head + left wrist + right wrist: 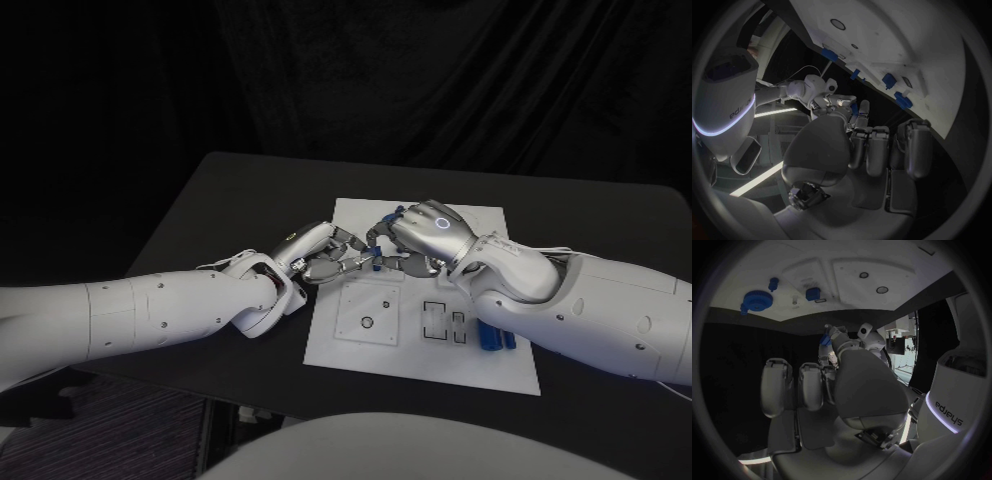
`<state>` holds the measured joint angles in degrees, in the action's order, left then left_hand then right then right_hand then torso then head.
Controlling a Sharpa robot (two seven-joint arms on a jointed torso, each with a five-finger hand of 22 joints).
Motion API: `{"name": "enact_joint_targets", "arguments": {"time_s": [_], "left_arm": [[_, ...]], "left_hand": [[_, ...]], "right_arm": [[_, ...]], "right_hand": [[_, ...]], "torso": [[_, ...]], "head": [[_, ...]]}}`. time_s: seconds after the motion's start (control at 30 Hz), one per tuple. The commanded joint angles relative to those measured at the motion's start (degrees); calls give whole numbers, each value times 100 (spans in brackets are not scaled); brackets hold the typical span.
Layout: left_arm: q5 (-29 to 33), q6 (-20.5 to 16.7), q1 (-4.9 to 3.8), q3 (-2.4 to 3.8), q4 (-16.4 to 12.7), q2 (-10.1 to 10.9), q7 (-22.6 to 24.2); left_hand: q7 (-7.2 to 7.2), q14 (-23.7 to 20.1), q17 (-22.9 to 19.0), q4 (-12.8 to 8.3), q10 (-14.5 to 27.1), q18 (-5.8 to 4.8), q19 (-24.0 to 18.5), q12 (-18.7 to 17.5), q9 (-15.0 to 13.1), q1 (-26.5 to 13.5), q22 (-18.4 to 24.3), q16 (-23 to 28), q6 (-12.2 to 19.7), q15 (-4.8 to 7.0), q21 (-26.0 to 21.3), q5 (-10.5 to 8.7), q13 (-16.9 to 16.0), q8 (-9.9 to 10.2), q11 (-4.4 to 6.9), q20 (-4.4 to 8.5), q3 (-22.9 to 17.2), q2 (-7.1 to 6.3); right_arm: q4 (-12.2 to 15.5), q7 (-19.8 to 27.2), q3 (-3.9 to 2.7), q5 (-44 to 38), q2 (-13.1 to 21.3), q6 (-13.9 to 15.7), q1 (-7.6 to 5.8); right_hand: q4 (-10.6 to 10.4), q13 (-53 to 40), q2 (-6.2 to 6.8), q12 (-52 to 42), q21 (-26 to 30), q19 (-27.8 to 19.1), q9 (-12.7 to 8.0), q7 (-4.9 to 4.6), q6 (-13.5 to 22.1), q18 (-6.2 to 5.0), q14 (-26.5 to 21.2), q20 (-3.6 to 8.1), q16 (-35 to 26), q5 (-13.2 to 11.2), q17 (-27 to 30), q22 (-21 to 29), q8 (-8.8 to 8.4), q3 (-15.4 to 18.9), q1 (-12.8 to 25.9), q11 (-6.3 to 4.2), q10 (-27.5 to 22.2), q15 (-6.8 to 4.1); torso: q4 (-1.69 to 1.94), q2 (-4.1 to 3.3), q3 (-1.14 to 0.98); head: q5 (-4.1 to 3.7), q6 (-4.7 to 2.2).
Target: Assemble the parts on the task board
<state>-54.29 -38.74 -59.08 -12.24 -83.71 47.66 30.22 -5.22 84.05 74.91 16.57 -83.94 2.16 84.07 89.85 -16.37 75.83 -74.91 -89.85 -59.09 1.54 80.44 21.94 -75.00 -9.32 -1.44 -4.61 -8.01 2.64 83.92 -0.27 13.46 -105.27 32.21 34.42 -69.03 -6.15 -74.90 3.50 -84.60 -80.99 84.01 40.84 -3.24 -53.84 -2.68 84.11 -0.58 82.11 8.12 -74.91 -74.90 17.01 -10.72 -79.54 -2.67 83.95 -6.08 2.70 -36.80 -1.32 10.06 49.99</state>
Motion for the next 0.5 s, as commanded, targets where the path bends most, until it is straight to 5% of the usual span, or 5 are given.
{"name": "enact_joint_targets", "arguments": {"time_s": [0.03,0.5], "left_arm": [[199,-52,5,8,-3,-11,206],[286,114,7,8,31,-62,204]], "left_hand": [[-14,595,1509,10,-606,14,92,15,-4,61,-1206,-15,69,46,-38,58,-1500,-10,44,27,-43,-9],[-56,595,1509,19,-606,20,73,15,10,76,-1196,-15,189,17,-72,155,-1500,26,8,9,-88,39]], "right_arm": [[19,-86,-2,-21,-15,-13,16],[7,-116,-1,-21,-62,-46,28]], "right_hand": [[-32,-802,-36,-25,-25,221,8,47,-51,62,351,-27,5,-7,-396,-1237,-30,-9,12,40,60,47],[-92,-810,-35,-32,-22,222,0,40,-99,61,354,-32,10,-35,-402,-1236,-87,27,89,57,67,55]], "torso": [[5,2,3],[4,4,3]], "head": [[-7,1],[3,1]]}}
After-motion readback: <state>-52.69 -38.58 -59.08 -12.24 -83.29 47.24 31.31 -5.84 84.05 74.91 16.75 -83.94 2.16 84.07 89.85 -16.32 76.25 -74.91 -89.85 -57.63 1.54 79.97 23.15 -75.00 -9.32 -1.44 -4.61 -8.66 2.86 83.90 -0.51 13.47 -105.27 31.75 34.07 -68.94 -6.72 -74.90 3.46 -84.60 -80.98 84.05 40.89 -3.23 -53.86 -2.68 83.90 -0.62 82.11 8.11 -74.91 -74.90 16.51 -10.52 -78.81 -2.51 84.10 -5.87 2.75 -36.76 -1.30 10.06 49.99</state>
